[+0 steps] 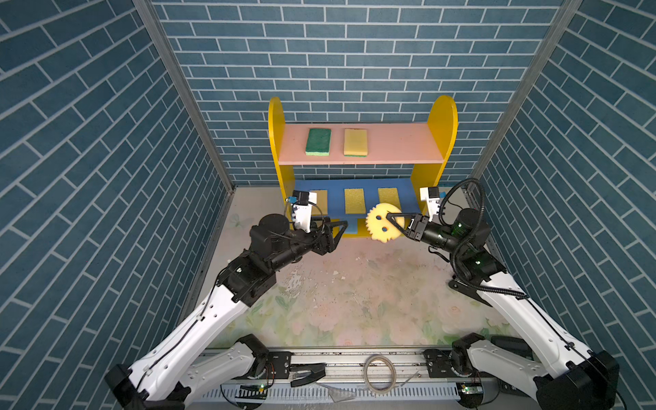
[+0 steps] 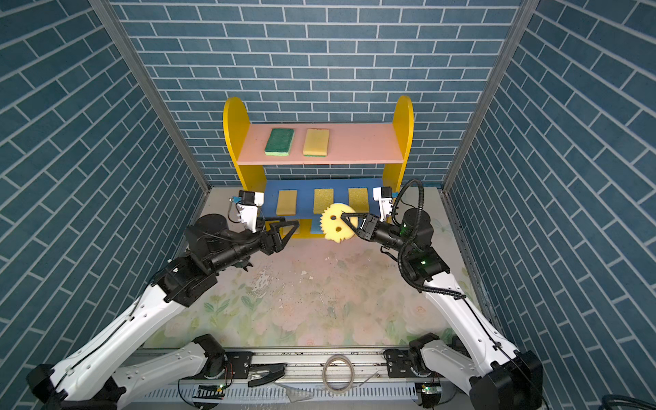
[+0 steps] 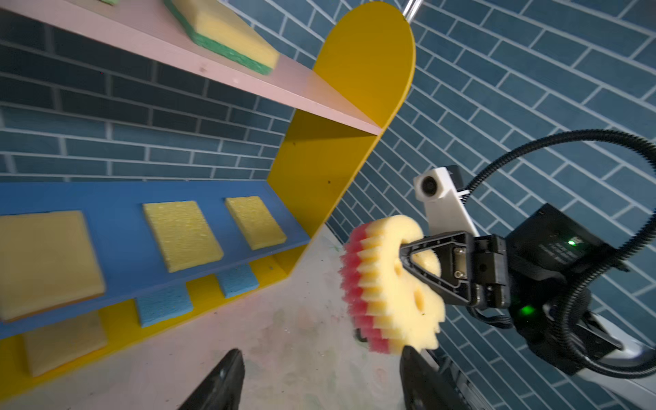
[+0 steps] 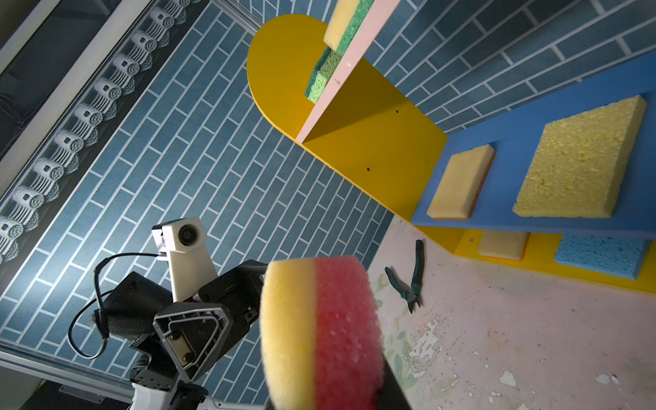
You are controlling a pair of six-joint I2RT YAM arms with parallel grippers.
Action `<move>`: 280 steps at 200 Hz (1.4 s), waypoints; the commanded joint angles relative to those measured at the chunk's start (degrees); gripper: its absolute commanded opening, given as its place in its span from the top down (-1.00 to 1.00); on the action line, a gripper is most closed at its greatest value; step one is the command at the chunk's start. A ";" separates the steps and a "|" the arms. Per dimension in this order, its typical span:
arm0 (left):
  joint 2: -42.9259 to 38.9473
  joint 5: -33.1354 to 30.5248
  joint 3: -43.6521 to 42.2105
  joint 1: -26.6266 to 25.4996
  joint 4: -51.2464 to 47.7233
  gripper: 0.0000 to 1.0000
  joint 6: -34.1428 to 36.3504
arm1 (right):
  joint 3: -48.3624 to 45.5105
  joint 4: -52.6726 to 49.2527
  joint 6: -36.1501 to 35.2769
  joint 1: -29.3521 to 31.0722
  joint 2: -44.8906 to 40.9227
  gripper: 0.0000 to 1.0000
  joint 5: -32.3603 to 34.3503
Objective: Place and organize the cleaning sponges onto the shelf
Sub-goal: 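Rotate the sponge upright with right gripper while left gripper releases and withdraws, then raise the smiley sponge with the right gripper up to the pink shelf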
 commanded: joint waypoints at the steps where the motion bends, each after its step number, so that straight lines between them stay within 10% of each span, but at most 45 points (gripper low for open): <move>1: -2.08 -11.94 -0.27 0.31 -9.28 -0.42 6.95 | 5.62 -4.99 -4.15 0.01 0.65 0.77 1.10; 93: -6.21 -22.40 0.35 0.42 -13.47 -0.46 12.20 | 24.23 -19.26 -11.48 -0.65 7.86 0.79 4.68; 280: -5.90 -21.35 2.29 0.42 -15.09 -0.53 11.08 | 51.48 -28.53 -13.97 -3.44 24.45 0.90 27.55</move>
